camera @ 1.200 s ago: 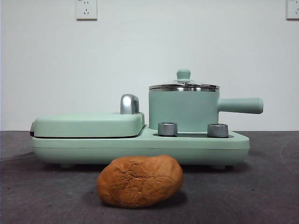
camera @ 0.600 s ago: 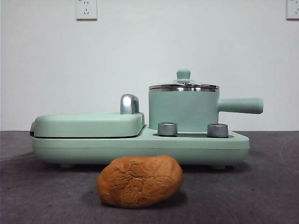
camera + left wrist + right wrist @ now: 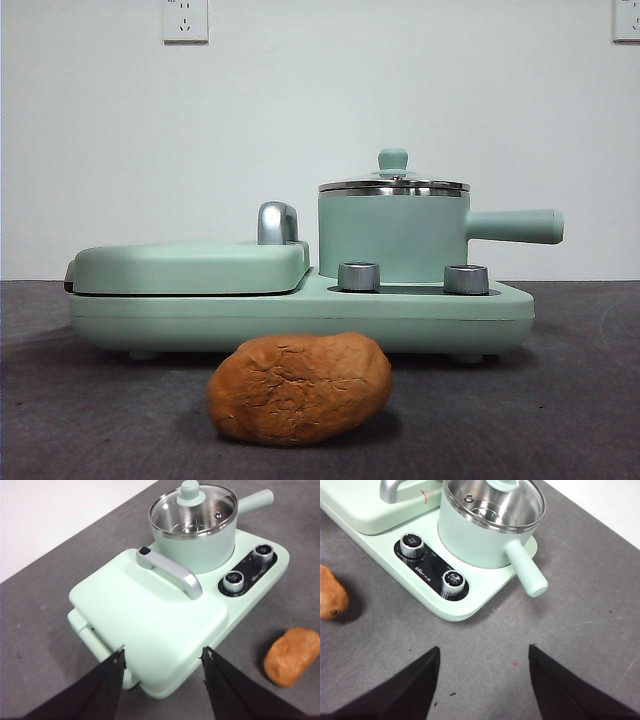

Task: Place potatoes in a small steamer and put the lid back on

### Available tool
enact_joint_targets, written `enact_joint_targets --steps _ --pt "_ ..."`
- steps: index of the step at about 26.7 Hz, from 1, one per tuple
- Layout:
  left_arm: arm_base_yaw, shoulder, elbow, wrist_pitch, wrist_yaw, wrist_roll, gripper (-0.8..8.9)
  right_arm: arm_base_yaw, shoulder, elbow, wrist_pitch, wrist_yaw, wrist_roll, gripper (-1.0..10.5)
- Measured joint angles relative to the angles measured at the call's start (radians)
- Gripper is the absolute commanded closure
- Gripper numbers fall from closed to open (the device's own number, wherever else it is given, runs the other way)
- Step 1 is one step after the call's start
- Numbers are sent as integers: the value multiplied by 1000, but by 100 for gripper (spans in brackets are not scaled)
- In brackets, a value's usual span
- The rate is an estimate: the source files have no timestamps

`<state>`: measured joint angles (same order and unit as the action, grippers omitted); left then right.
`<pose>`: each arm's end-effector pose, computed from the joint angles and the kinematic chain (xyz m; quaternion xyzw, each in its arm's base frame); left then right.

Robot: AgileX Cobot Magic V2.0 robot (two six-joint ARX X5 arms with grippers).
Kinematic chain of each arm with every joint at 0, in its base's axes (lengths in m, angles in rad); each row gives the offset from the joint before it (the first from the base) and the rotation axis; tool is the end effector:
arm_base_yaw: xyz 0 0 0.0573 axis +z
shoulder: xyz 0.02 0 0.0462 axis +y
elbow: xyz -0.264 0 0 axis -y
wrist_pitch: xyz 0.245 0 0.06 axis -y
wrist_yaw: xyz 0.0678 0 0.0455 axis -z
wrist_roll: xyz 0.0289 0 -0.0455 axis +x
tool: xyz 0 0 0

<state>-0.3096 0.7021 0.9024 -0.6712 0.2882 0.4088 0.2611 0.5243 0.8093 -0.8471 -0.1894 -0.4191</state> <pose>0.1230 -0.0480 0.3382 0.1911 0.1703 -0.3277 0.9094 0.0866 0.0288 0.3109 -0.2045 0.2265 0.2676 0.9139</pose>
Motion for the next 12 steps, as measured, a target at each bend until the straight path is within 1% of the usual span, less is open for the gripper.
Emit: enact_joint_targets --steps 6,12 --pt "-44 134 0 86 0 -89 564 0 0 0 0 0 24 665" --pt "-120 292 0 290 0 -177 564 0 0 0 0 0 35 665"
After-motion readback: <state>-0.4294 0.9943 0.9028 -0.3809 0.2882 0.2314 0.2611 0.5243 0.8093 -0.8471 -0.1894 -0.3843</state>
